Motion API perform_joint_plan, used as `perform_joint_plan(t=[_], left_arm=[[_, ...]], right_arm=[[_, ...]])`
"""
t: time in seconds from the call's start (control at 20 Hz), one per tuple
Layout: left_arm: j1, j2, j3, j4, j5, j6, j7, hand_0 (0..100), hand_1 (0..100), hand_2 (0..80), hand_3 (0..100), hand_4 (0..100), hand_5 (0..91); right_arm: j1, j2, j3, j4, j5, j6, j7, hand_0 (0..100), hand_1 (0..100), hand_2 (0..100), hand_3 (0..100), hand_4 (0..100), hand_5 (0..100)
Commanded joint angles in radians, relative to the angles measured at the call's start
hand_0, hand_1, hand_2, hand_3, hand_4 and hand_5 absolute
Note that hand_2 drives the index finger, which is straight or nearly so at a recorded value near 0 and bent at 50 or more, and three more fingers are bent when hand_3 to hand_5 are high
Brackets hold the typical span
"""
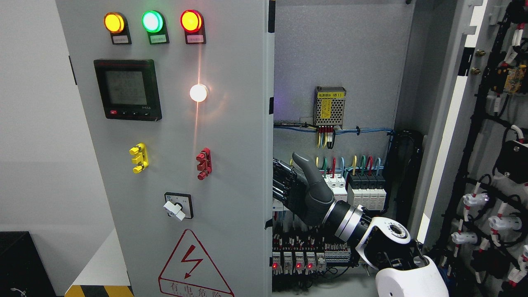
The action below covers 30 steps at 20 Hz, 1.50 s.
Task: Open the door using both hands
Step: 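Pull the indicator-light door outward with the right hand, then swing the indicator-light door wide open with the right hand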
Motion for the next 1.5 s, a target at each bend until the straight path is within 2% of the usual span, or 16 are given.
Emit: perform_joint_plan(t=[0.0, 0.15, 0.25, 0.8, 1.0, 1.3, 1.45], left_arm=[[0.000, 0.000, -0.032, 0.000, 0.000, 0.000, -0.001, 0, 0, 0.0, 0, 0, 0.0], [0.000, 0.000, -0.032, 0.000, 0.000, 0.000, -0.001, 0, 0, 0.0, 0, 0, 0.0], [0.000, 0.000, -0.032, 0.000, 0.000, 0.000, -0.001, 0, 0, 0.0, 0, 0, 0.0], [0.000, 0.000, -0.032, 0.000, 0.000, 0.000, -0.001, 0, 0, 0.0, 0, 0, 0.0], [0.000, 0.000, -0.032, 0.000, 0.000, 0.000, -0.001, 0, 0, 0.0, 0, 0, 0.0], [0.000, 0.000, -0.032, 0.000, 0.000, 0.000, -0.001, 0, 0, 0.0, 0, 0, 0.0], [0.000, 0.000, -0.032, 0.000, 0.000, 0.000, -0.001, 0, 0, 0.0, 0, 0, 0.0]], right_arm=[[0.012, -0.002, 0.015, -0.054, -0.001, 0.000, -0.003, 19, 0, 0, 0, 0, 0], [0.061, -0.008, 0.061, -0.119, -0.001, -0.006, -0.003, 19, 0, 0, 0, 0, 0], [0.087, -0.009, 0.069, -0.150, -0.001, -0.006, -0.003, 19, 0, 0, 0, 0, 0], [0.156, -0.016, 0.147, -0.248, -0.004, -0.007, -0.001, 19, 0, 0, 0, 0, 0], [0.181, -0.016, 0.166, -0.277, -0.006, -0.007, 0.058, 19, 0, 0, 0, 0, 0], [0.204, -0.016, 0.170, -0.288, -0.012, -0.007, 0.075, 19, 0, 0, 0, 0, 0], [0.212, -0.016, 0.198, -0.295, -0.082, -0.007, 0.077, 19, 0, 0, 0, 0, 0]])
